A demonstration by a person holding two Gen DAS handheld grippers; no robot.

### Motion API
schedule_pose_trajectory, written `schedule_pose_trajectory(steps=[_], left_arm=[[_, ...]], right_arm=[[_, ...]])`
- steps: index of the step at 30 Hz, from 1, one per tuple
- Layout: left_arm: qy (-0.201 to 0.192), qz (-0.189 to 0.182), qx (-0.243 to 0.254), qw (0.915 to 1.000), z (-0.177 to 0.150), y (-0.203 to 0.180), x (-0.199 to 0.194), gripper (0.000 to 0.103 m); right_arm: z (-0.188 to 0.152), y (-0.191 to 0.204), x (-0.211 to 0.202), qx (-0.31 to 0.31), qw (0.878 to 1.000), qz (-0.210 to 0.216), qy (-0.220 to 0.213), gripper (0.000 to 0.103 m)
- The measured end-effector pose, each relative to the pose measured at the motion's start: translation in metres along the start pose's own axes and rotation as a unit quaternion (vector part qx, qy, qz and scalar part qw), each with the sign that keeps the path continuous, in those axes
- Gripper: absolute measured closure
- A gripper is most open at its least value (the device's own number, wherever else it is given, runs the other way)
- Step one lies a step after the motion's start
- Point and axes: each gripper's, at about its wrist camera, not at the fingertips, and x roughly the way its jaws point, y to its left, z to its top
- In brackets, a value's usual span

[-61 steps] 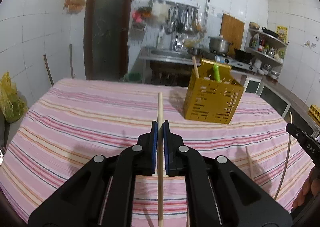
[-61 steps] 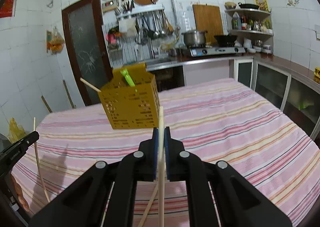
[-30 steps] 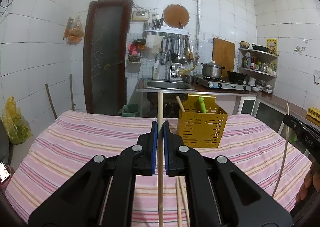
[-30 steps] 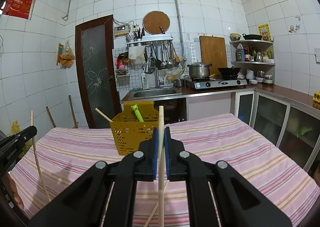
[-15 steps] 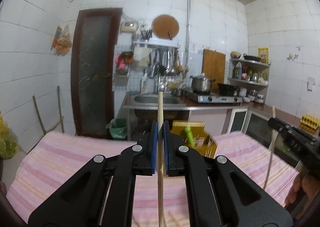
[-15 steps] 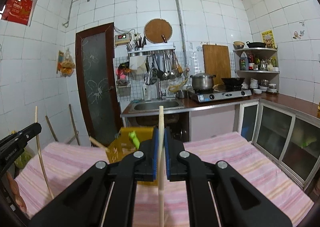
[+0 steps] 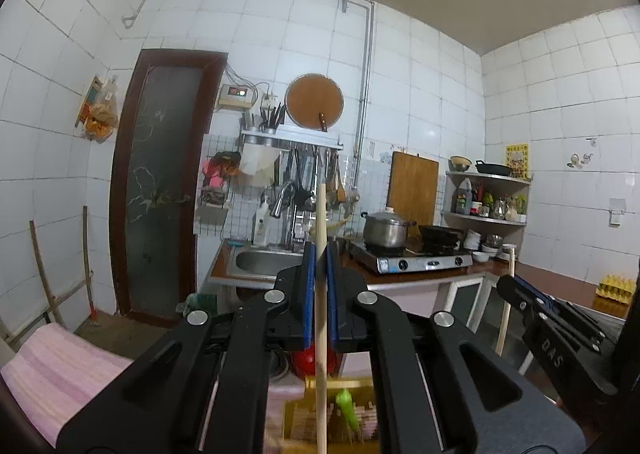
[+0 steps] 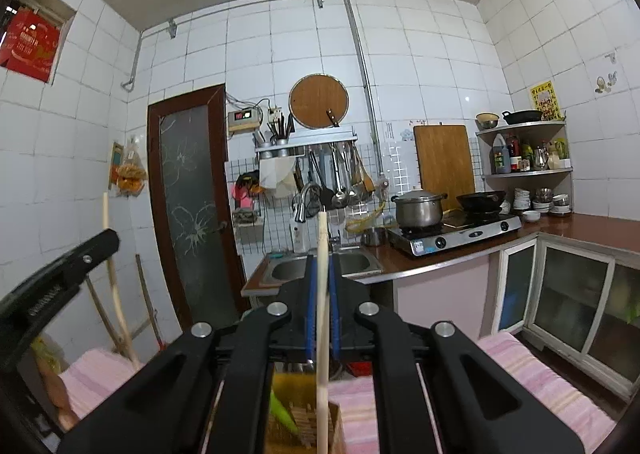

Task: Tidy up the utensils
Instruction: 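Carry the chopsticks in both tools up over the yellow holder, then open both tools to drop the chopsticks into the yellow holder, then lower both tools back toward the loose wooden chopsticks on the table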

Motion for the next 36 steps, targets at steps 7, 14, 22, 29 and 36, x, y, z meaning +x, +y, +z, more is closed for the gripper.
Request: schedule_pose_trajectory(steps=[7, 14, 22, 29, 36], left_arm=[[0.008, 0.010, 0.013, 0.9998, -0.028, -0.004, 0.059, 0.099], [0.058, 0.020, 0.008, 0.9981, -0.083, 0.005, 0.088, 0.098], [0.099, 0.044, 0.015, 0.9940, -0.087, 0.024, 0.075, 0.091], [0.104, 0.063, 0.002, 0.9926, -0.055, 0.046, 0.001, 0.020], [0.151, 0.082, 0.004, 0.9852, -0.069, 0.068, -0.071, 0.005]], right_arm=[[-0.015, 0.006, 0.045, -0.001, 1.000, 0.008, -0.027, 0.097], [-0.063, 0.007, 0.070, -0.023, 1.000, 0.004, -0.006, 0.097], [-0.075, 0.002, 0.062, -0.041, 0.996, -0.002, 0.077, 0.096], [-0.055, -0.017, 0.015, -0.035, 0.989, -0.054, 0.130, 0.039], [-0.073, -0.024, -0.041, -0.029, 0.981, -0.086, 0.173, 0.017]])
